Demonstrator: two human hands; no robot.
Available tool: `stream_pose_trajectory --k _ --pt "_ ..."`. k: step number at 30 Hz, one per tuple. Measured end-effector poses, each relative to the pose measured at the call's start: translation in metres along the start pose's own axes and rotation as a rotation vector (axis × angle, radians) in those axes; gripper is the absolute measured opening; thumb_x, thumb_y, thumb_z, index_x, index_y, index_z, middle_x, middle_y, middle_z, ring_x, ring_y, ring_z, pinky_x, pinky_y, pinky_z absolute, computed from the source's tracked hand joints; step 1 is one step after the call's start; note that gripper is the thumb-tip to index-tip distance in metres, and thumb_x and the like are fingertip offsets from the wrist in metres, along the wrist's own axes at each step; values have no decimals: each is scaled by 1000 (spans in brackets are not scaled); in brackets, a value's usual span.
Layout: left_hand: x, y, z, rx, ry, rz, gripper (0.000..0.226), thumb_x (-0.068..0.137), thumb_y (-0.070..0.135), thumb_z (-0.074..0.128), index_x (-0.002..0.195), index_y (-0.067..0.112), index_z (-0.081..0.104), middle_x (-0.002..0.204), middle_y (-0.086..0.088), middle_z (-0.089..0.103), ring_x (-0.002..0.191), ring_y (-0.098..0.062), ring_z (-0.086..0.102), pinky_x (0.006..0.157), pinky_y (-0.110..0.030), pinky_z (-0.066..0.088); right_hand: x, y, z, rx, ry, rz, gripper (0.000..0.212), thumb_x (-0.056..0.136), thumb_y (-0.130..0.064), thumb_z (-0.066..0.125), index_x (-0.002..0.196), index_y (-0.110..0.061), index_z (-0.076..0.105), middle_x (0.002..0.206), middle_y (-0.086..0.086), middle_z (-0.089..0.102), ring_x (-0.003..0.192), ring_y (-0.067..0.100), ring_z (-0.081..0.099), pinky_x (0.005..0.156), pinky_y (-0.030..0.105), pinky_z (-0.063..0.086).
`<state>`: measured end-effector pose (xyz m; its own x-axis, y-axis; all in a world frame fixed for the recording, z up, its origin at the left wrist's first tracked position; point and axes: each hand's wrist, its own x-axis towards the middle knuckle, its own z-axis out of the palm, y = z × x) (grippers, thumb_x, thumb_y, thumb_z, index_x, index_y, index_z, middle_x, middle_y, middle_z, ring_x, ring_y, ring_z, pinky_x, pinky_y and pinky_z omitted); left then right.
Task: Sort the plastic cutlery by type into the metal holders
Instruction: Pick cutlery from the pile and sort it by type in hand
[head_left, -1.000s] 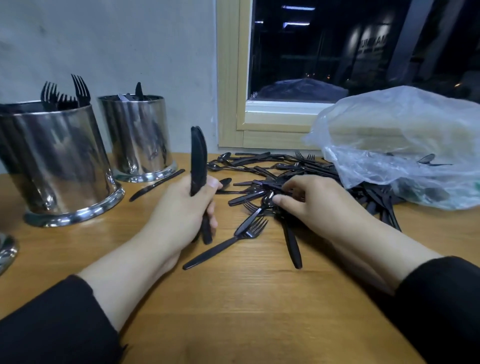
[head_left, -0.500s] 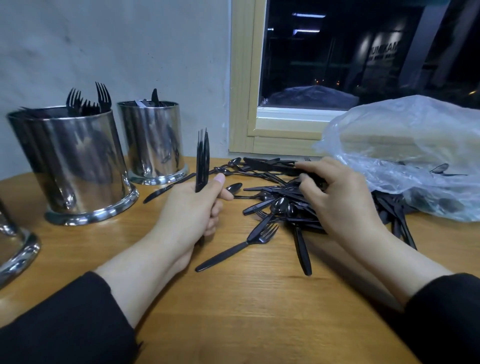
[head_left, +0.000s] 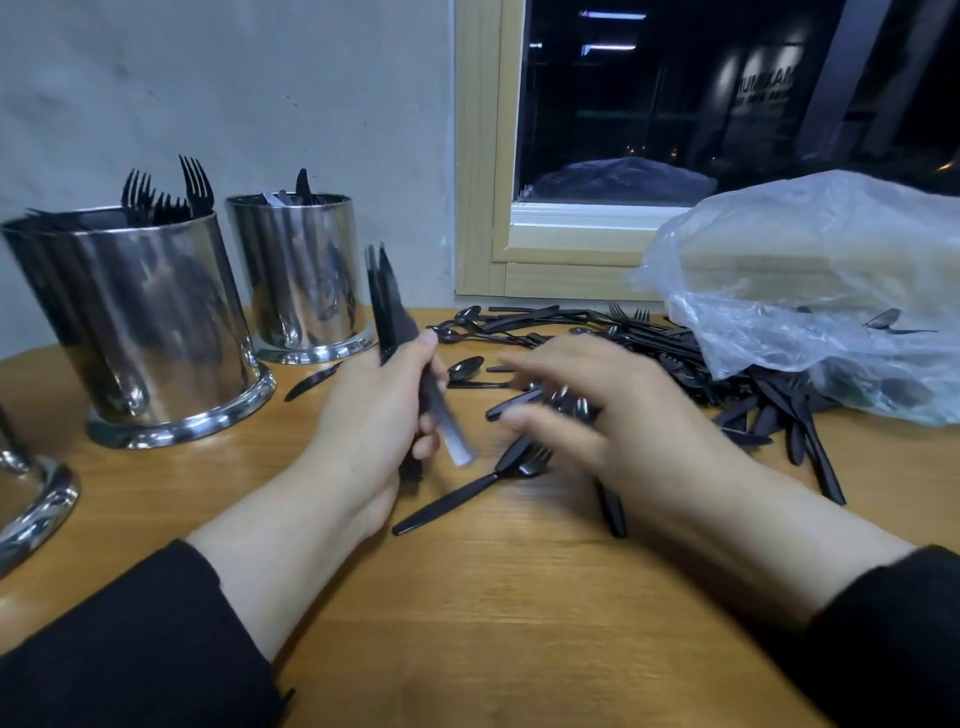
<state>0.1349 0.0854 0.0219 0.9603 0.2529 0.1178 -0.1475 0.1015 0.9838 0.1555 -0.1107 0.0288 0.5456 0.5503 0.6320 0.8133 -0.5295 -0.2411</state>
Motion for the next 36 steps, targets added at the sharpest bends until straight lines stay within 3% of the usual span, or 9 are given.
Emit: stream_pose_trajectory --k 3,8,12,17,21,27,33,36 --pt "1 3 -3 8 76 66 32 107 30 50 80 14 59 67 -3 63 50 -14 55 48 -27 44 0 24 -18 -103 71 228 25 98 -36 60 116 -25 72 102 -13 67 95 3 59 89 25 47" --pt "3 1 -6 121 118 214 20 108 24 47 104 23 67 67 3 59 57 -11 59 60 -32 53 -11 43 -30 -217 -211 383 18 96 -33 65 110 -27 74 100 -14 65 90 5 58 79 22 42" --pt "3 -9 -6 274 37 145 15 105 30 54 102 25 68 58 7 54 57 -9 56 63 -34 50 -10 37 -24 -199 -220 319 20 96 -34 65 114 -30 72 105 -15 61 94 2 56 78 13 39" --pt "2 -15 -4 336 -56 52 17 102 34 59 100 21 70 53 9 45 50 -13 45 60 -37 47 -8 27 -1 -239 -293 183 30 99 -33 60 128 -33 65 112 -15 52 111 11 48 98 39 43" --pt "1 -13 -5 320 -60 26 27 100 40 62 95 15 70 55 6 42 47 -14 39 55 -33 37 -8 21 6 -267 -351 177 36 101 -27 54 134 -40 58 109 -13 46 105 10 39 94 39 36" --pt "-2 -11 -2 332 -71 -10 38 97 45 64 81 10 63 52 6 41 46 -14 35 51 -29 32 -8 19 13 -309 -410 201 28 102 -33 49 127 -42 60 99 -13 39 96 9 32 90 39 33" --pt "-4 -10 -1 317 -91 -17 36 99 42 62 86 9 66 52 6 39 46 -14 33 49 -27 29 -9 19 13 -283 -391 147 20 98 -28 57 111 -39 67 95 -14 42 96 9 37 92 40 35" --pt "-5 -9 -1 276 -97 -31 34 100 39 60 88 8 68 50 9 37 45 -12 31 50 -28 28 -8 18 6 -258 -207 51 18 97 -30 62 111 -34 73 89 -15 52 89 10 47 83 41 42"
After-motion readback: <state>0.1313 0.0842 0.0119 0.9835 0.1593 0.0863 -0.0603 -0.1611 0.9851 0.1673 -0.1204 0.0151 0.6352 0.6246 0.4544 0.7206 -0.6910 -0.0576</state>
